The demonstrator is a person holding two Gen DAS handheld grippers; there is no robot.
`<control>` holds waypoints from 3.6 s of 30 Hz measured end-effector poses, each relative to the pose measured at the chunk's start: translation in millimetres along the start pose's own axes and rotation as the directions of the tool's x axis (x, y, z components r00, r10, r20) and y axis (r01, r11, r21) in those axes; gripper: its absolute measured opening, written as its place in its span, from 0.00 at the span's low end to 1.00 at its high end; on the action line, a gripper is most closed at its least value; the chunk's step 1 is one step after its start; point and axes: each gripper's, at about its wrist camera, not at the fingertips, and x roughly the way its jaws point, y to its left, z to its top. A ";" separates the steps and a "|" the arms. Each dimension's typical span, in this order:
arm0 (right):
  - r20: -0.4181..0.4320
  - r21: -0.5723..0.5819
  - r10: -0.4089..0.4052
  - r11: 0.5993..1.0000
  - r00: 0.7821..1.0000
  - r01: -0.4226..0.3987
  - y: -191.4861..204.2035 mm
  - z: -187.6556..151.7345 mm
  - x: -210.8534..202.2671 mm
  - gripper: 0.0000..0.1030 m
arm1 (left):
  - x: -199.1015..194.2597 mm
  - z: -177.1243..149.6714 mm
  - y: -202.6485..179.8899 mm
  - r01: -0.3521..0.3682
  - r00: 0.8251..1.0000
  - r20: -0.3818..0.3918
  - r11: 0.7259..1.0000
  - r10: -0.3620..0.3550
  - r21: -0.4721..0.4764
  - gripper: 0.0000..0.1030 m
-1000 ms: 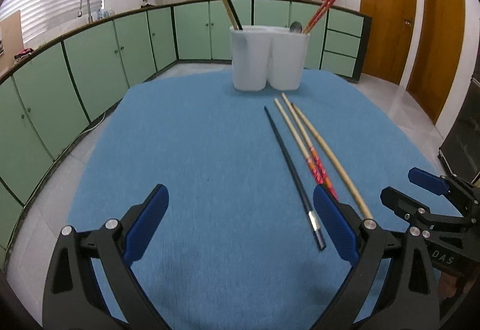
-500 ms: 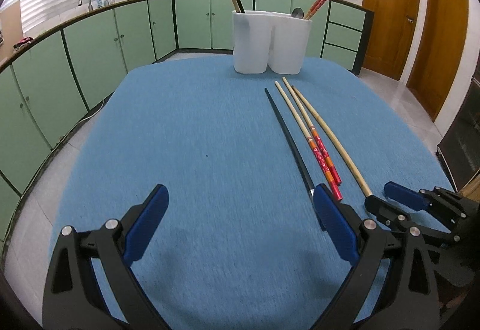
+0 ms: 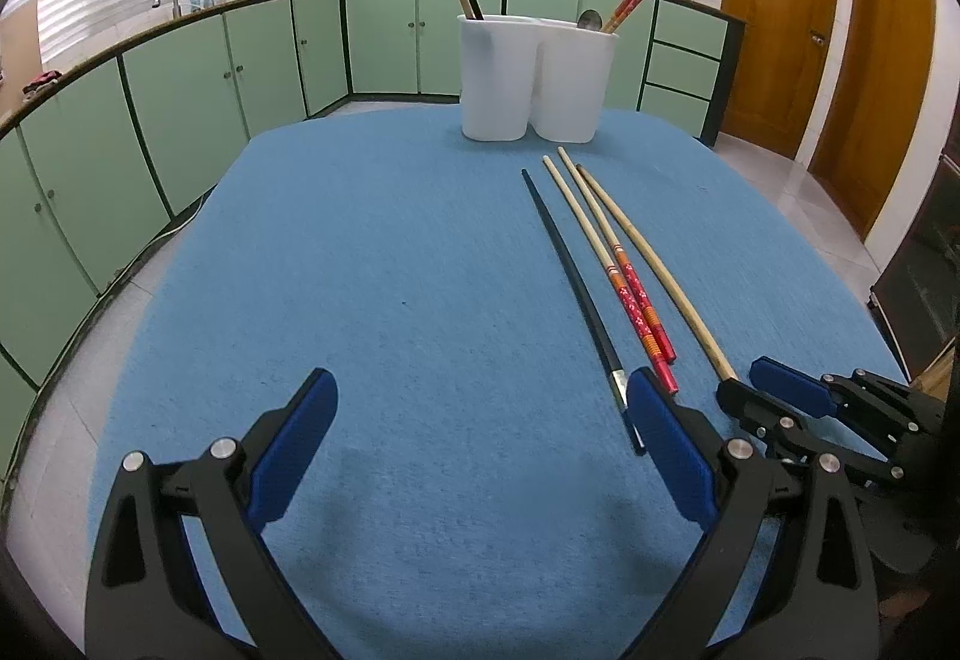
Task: Organize utensils
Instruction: 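Grasp the second plain wooden chopstick with the right tool while the left tool grasps the second black chopstick, then carry both chopsticks to the white holder and open both tools to drop them in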
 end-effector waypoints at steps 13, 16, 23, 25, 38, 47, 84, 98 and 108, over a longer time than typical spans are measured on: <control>0.005 0.020 0.007 1.000 1.000 -0.007 -6.8 1.0 -0.1 0.07 | -1.3 -3.9 -9.7 0.023 1.000 -0.005 1.000 -0.023 0.008 0.91; 0.006 0.035 0.026 0.999 1.000 -0.026 -10.4 0.5 -1.2 0.07 | -1.1 -5.0 -15.2 0.030 1.000 -0.008 0.999 -0.030 0.024 0.91; 0.024 0.062 0.074 0.995 0.997 -0.076 -19.3 -2.1 -8.5 0.07 | -0.7 -6.1 -10.7 0.023 1.000 -0.014 1.000 -0.023 0.007 0.91; 0.022 0.062 0.078 0.995 0.997 -0.079 -20.1 -2.0 -8.5 0.07 | -0.4 -6.6 -9.6 0.022 1.000 -0.017 1.000 -0.022 0.001 0.91; -0.008 0.031 0.057 0.998 0.998 -0.056 -12.0 -1.1 -1.4 0.07 | -0.7 -6.1 -10.5 0.024 1.000 -0.017 1.000 -0.024 0.003 0.91; 0.012 0.072 -0.027 0.997 1.000 0.026 -22.7 -0.1 -6.5 0.06 | 4.1 -9.4 -18.9 0.051 0.998 -0.039 0.998 -0.050 0.040 0.89; 0.080 0.055 -0.045 0.998 0.996 0.040 -29.1 8.8 -30.9 0.06 | -1.5 -6.9 -37.8 0.076 0.996 -0.045 0.993 -0.073 0.089 0.06; 0.253 0.018 0.000 1.000 0.967 -0.005 -34.3 69.0 -94.3 0.06 | -61.8 61.1 -29.4 0.032 0.986 0.158 0.996 -0.046 0.086 0.06; 0.317 0.032 0.030 0.999 0.948 -0.042 -41.7 126.9 -117.5 0.06 | -84.1 103.4 -29.3 0.050 0.968 0.244 0.997 -0.064 0.065 0.05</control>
